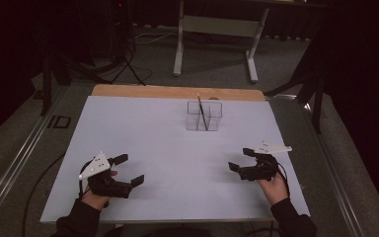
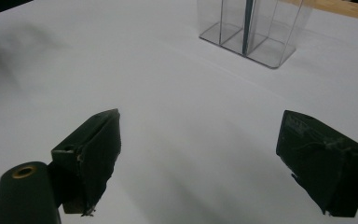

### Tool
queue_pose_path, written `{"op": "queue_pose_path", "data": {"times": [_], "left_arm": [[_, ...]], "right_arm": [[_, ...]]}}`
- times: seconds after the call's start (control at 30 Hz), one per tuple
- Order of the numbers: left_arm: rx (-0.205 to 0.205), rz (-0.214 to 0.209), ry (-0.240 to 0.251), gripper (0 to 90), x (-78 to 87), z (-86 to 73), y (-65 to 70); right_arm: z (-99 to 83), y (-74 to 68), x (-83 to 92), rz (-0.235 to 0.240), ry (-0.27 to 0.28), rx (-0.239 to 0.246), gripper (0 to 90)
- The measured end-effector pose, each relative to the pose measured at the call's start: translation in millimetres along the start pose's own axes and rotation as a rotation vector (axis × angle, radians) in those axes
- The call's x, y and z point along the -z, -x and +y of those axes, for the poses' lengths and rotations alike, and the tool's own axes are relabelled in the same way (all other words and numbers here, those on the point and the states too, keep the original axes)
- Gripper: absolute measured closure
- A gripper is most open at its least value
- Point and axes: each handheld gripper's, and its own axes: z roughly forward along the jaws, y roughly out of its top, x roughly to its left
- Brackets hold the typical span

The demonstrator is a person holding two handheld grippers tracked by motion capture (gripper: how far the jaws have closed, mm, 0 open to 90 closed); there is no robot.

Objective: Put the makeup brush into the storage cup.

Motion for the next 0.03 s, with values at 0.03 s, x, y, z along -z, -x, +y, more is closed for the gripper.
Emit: {"op": "queue_pose_path", "data": {"times": [0.03], "left_arm": [[0.0, 0.0, 0.0, 0.5, 0.0, 0.0, 0.0]], "right_arm": [[0.0, 0.0, 0.0, 0.0, 0.0, 0.0, 13.5]]}}
